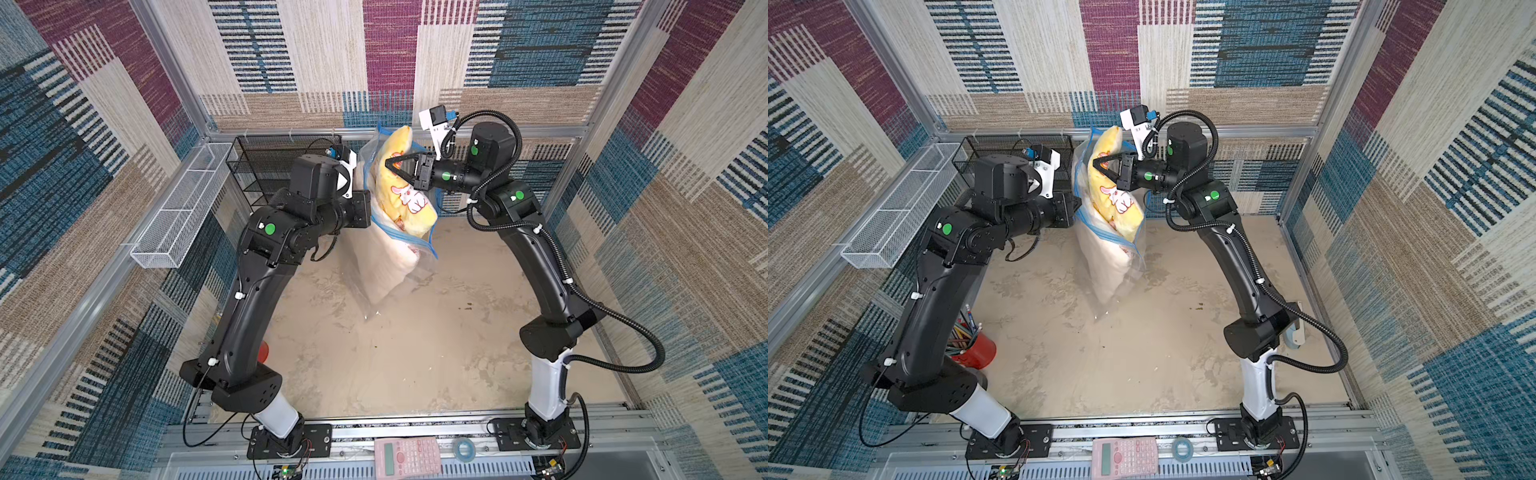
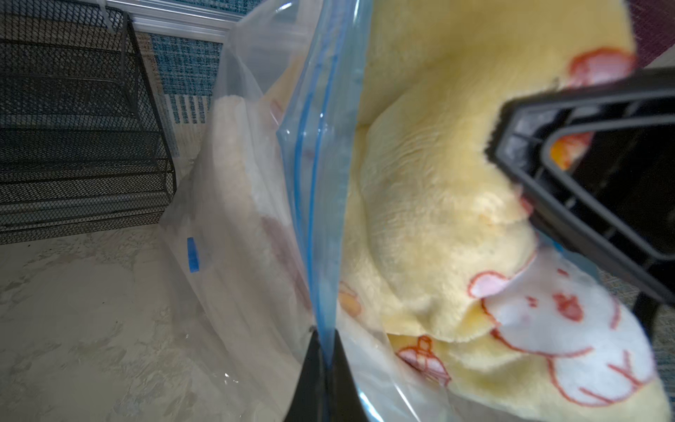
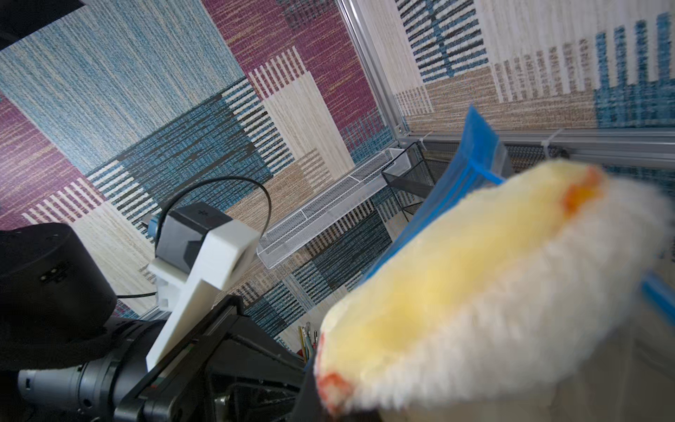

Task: Take the blanket out of the vacuum bag
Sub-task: Take out the blanket from the vacuum bag.

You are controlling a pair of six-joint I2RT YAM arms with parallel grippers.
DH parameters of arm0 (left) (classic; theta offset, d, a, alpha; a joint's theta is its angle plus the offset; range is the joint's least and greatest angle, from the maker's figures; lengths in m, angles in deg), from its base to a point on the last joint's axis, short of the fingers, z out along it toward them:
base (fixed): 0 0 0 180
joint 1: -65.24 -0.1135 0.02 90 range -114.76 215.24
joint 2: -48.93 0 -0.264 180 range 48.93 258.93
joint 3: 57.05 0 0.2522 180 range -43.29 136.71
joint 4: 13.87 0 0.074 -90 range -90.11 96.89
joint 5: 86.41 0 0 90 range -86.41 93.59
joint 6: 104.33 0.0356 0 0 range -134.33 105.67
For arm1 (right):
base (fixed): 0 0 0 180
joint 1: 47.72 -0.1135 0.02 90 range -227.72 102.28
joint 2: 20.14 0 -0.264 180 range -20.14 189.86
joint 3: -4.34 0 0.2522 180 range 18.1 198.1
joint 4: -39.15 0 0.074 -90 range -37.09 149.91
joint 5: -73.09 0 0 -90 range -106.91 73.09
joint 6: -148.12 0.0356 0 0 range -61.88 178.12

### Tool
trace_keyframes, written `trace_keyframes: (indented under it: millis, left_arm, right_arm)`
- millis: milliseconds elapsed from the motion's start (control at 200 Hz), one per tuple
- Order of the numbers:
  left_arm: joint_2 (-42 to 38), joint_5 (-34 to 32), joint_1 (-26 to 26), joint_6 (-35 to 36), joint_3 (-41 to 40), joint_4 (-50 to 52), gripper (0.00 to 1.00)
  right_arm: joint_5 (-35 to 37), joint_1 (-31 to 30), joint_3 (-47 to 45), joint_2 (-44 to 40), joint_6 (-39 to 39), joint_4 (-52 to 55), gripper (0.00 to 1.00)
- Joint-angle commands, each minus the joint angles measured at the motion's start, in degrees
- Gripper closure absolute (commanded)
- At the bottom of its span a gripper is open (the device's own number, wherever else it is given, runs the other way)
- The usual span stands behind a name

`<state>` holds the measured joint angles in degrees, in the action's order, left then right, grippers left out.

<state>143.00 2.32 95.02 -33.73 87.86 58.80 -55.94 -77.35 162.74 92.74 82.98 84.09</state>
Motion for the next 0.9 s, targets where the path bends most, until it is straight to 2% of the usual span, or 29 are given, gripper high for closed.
trace_keyframes:
  millis: [0, 45, 110, 140, 170, 245, 301, 426, 576, 771, 897]
  left_arm:
    - [1.54, -1.17, -0.25, -1.21, 1.12, 1.23, 1.00]
    - [2.25, -0.25, -0.34, -1.25, 1.75, 1.56, 1.00]
    - [3.04, 1.39, -0.39, -1.12, 2.23, 1.56, 1.00]
    - [3.30, 1.91, -0.35, -1.00, 2.51, 1.62, 1.00]
    - [3.57, 2.30, -0.35, -0.93, 2.75, 1.72, 1.00]
    - [4.28, 3.52, -0.35, -0.39, 3.42, 1.87, 1.00]
    - [4.77, 4.40, -0.38, -0.07, 3.67, 1.81, 1.00]
    - [5.42, 5.21, -0.40, -0.59, 2.91, 1.73, 1.00]
    - [6.59, 5.24, -0.39, -0.86, 1.06, 1.77, 1.00]
    - [10.69, 8.38, -0.39, -1.93, 1.40, 1.40, 1.00]
    - [13.67, 10.08, -0.17, -2.46, 1.57, 0.73, 1.00]
  right_arm:
    - [-5.81, 0.10, -2.26, -1.42, -0.71, -5.84, 1.00]
    - [-6.26, 0.10, -2.02, -1.42, -0.52, -6.21, 1.00]
    - [4.30, 0.18, -0.07, -1.35, -1.02, -1.94, 1.00]
    - [6.40, 0.23, 0.45, -1.42, -2.23, -0.76, 1.00]
    - [5.36, 0.48, -0.08, -1.78, -2.94, -1.00, 1.00]
    - [-3.87, 1.06, -2.42, -2.33, -1.59, -4.72, 1.00]
    - [-7.61, 1.06, -2.63, -2.43, -0.70, -6.64, 1.00]
    - [-3.53, 1.16, -0.69, -2.14, -1.08, -5.67, 1.00]
    - [-3.81, 1.50, -0.76, -2.70, -0.55, -6.66, 1.00]
    - [12.63, 2.22, -3.20, -6.54, -3.71, 1.53, 1.00]
    - [15.27, 3.55, -15.27, -13.16, -5.01, -1.06, 1.00]
